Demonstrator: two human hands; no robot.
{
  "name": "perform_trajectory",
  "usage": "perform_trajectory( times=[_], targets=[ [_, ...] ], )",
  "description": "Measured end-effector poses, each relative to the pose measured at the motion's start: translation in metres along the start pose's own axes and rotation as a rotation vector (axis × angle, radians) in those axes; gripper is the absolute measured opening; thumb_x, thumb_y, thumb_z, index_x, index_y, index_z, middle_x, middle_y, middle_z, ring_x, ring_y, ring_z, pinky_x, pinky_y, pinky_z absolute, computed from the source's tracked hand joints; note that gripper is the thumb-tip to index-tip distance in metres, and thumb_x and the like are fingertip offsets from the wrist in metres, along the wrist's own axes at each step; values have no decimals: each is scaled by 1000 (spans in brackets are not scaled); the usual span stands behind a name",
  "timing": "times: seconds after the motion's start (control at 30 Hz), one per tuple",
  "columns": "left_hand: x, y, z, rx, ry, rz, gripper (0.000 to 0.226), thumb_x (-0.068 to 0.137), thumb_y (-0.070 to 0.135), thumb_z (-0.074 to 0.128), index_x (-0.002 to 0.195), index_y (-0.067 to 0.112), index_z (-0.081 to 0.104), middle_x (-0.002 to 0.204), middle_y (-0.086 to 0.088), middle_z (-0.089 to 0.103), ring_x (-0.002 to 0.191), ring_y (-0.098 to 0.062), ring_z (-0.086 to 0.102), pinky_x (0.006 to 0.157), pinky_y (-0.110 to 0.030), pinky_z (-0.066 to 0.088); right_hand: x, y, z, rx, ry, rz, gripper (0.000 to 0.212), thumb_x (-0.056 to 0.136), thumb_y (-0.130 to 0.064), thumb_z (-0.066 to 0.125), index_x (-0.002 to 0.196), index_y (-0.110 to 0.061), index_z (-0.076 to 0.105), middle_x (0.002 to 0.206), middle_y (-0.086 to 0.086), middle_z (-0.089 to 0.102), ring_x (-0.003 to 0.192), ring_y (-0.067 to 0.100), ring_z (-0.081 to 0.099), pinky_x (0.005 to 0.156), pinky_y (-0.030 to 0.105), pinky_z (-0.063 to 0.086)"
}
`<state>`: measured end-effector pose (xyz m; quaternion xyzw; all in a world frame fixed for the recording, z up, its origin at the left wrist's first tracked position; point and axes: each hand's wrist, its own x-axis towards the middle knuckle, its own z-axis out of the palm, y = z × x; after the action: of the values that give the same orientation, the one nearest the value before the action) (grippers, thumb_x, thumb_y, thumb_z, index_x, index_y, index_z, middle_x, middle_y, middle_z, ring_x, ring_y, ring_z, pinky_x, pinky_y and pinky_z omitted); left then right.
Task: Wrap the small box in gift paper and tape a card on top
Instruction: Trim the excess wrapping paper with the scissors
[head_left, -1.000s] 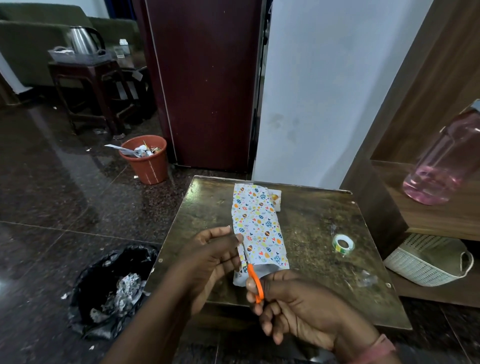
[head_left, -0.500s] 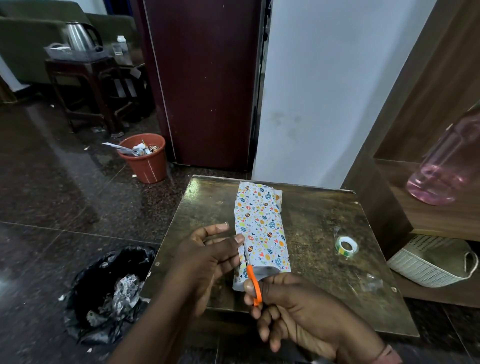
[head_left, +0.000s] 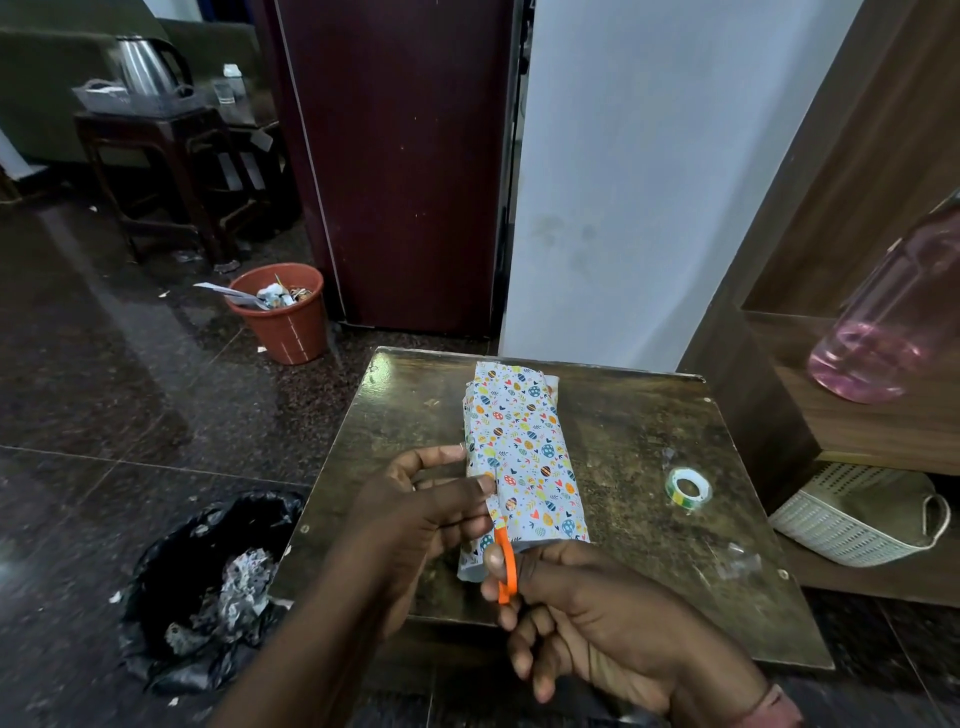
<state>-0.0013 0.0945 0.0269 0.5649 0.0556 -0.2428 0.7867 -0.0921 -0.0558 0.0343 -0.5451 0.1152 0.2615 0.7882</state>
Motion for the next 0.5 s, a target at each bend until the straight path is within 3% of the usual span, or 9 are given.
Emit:
perform_trajectory(
  times=[0.2, 0.33, 0.5],
  targets=[
    [1, 2, -1, 6, -14, 19, 63, 63, 10, 84, 122, 5, 63, 97, -15, 79, 71, -16, 72, 60, -25, 59, 1, 0, -2, 7, 6, -19, 22, 82, -31, 77, 82, -10, 69, 68, 10, 54, 44, 16, 59, 34, 22, 45],
    [1, 3, 2, -88, -28, 18, 41, 83, -1, 74, 121, 3, 60, 101, -15, 79, 77, -18, 76, 61, -25, 60, 3, 2, -1, -6, 24, -18, 24, 81, -29, 78, 85, -8, 68, 67, 10, 53, 43, 17, 59, 32, 21, 44],
    [2, 2, 1, -101, 8, 19, 47, 83, -5, 74, 126, 1, 57, 103, -17, 79, 78, -19, 77, 61, -25, 60, 4, 4, 1, -11, 39, -21, 27, 78, -31, 80, 86, -8, 67, 67, 10, 53, 43, 17, 58, 33, 22, 44]
  ],
)
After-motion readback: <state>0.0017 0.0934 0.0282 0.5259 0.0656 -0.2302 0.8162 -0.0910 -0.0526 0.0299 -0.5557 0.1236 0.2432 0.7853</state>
